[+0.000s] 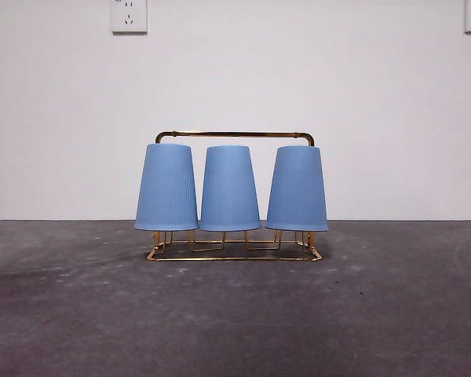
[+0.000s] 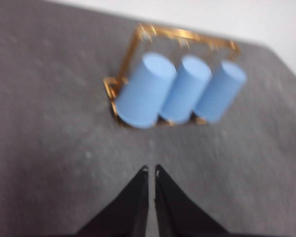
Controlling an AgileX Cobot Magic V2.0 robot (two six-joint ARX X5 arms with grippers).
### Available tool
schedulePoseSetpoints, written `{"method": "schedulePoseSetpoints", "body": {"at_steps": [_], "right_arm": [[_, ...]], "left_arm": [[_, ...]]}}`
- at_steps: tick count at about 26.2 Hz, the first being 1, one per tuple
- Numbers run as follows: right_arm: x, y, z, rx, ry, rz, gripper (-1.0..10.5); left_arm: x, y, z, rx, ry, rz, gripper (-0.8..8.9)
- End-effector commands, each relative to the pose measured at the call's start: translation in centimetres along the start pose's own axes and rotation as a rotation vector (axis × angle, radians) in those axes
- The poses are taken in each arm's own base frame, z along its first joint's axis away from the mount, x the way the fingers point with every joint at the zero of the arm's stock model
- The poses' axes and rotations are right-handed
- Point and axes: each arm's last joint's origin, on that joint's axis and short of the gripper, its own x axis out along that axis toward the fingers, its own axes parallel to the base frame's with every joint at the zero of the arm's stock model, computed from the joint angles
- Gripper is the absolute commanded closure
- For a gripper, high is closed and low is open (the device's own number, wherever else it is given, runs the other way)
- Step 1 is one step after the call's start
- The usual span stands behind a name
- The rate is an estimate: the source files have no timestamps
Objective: The left arm pick up the left cup on cup holder and place it on desk, then the right arm insert the right cup into the first cup, and then the left arm insert the mid cup into the first cup
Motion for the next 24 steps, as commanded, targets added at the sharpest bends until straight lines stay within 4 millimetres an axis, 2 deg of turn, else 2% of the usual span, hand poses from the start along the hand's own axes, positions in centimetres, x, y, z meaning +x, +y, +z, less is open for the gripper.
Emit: {"method": "schedulePoseSetpoints", "body": {"at_steps": [1,5,8,9,11,12,13,18,21,24], "right_arm": [[0.3,0.2,0.8,-0.091,0.057,0.022,9.4],[1.0,0.4,0.9,-0.101,0.110,0.050,9.4],[1.3,0.5,0.9,-0.106,0.122,0.062,9.4],[1.3,0.6,0.8,-0.108,0.123,0.065,8.8],[1.3,0.6,0.8,-0.102,0.123,0.064,6.0],[1.3,0.6,0.8,-0.100,0.124,0.057,5.1],[1.3,0.5,0.8,-0.098,0.124,0.051,5.1],[1.6,0.5,1.3,-0.080,0.095,0.049,5.1],[2.7,0.5,2.7,-0.060,0.072,0.062,5.0],[4.8,0.6,5.0,-0.074,0.084,0.081,5.0]], "left_arm": [[0.2,-0.3,0.8,0.081,0.041,-0.040,7.99],[0.5,-0.4,0.9,0.085,0.061,-0.051,7.99],[0.5,-0.4,0.9,0.085,0.061,-0.052,7.62],[0.5,-0.4,0.9,0.085,0.061,-0.052,6.91],[0.5,-0.4,0.9,0.084,0.061,-0.051,4.52],[0.5,-0.4,0.9,0.083,0.061,-0.052,3.43],[0.5,-0.4,0.9,0.083,0.062,-0.052,2.92],[0.5,-0.4,0.9,0.080,0.061,-0.052,2.69],[0.5,-0.4,0.9,0.081,0.061,-0.052,2.69],[0.5,-0.4,0.9,0.080,0.061,-0.052,2.69]]}}
